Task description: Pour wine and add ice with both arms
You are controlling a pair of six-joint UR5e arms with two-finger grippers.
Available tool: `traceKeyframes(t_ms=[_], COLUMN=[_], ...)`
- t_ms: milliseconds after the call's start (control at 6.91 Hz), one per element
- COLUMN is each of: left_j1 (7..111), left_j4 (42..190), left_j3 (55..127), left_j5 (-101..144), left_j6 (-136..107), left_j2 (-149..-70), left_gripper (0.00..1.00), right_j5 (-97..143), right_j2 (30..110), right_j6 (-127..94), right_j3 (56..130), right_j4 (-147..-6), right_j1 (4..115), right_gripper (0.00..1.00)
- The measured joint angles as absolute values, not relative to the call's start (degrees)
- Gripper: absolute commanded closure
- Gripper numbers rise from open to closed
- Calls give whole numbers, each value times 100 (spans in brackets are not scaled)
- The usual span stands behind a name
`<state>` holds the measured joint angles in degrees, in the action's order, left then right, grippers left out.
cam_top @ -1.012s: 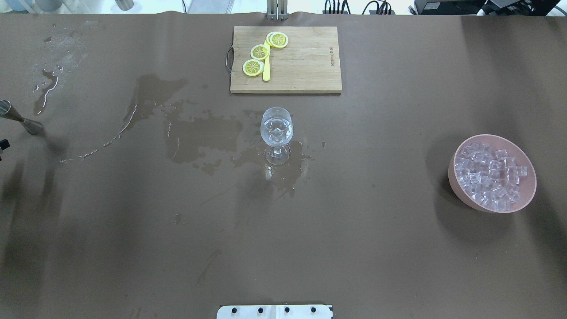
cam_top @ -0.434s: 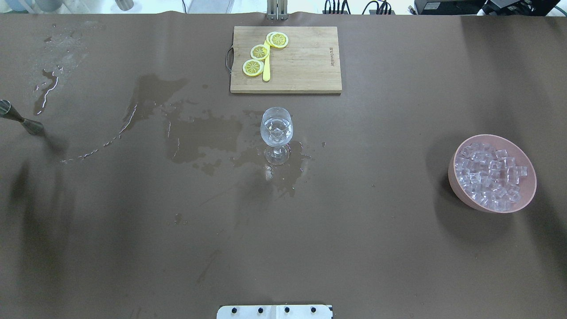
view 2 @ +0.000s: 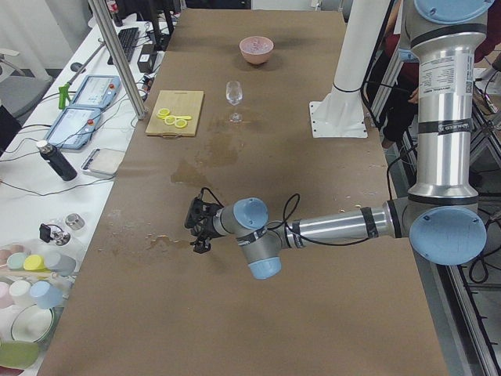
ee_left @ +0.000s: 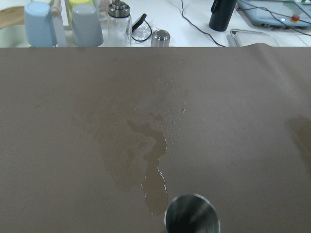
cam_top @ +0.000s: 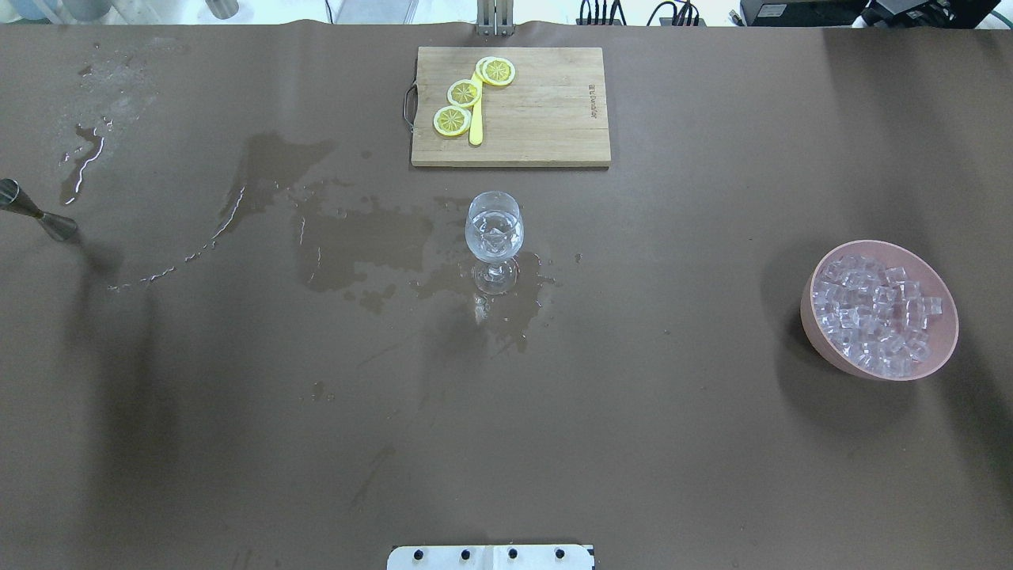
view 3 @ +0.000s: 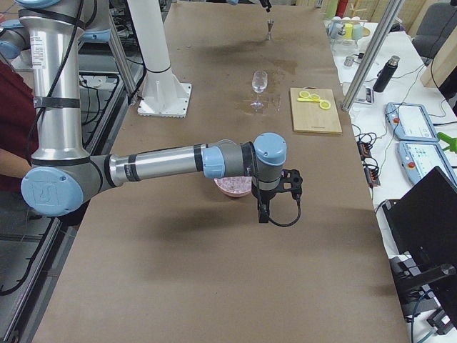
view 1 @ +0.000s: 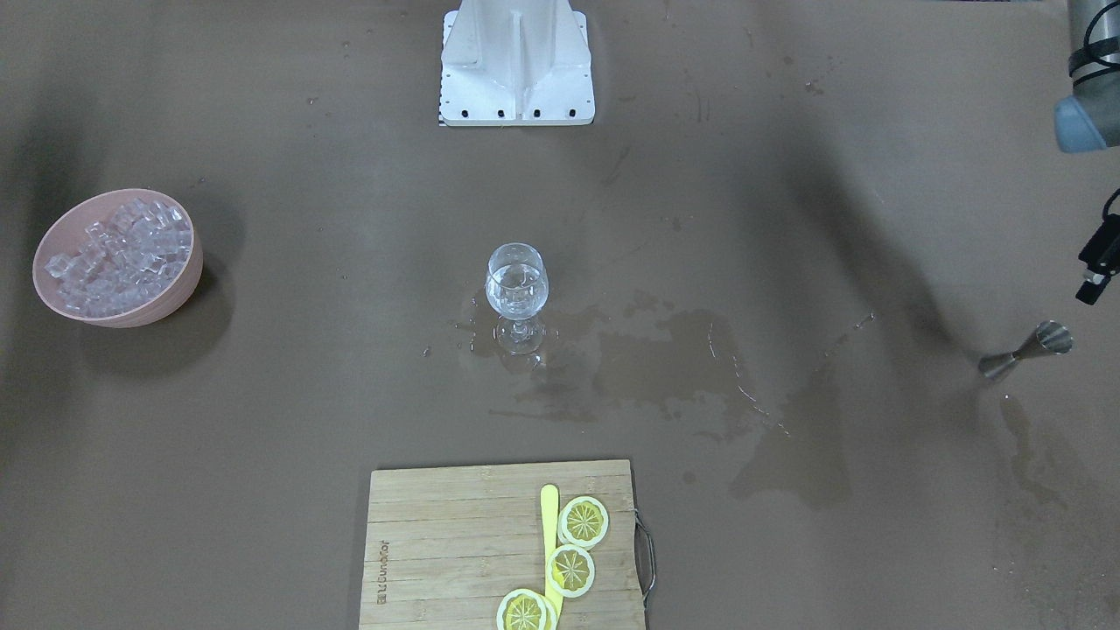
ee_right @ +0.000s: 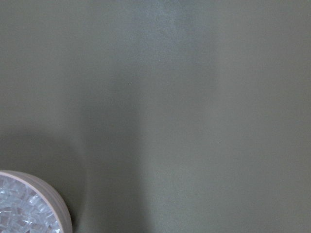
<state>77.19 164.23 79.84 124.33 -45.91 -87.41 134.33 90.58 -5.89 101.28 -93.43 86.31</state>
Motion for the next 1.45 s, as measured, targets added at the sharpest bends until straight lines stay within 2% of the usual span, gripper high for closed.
traceKeyframes(t_ms=[289,723,1446], left_j1=[8214,9210,9328], left_j4=[15185,13163,11484], left_j3=[8391,8864,8959], left_j5=[13266,14180,14070], left_j6=[-4416,-2724,-1781], left_j2=[-8955,-9040,-9023], left_gripper=[2,2,2], right_j5=[13440,13466,13578], right_j2=[9059,9053,9046], right_j6=[-589,-601,-674], right_j3=[10127,10150,10141], right_j4=[-9343,-9343,-9434], right_j1=[8631,8655,8815], right_gripper=[0,0,0])
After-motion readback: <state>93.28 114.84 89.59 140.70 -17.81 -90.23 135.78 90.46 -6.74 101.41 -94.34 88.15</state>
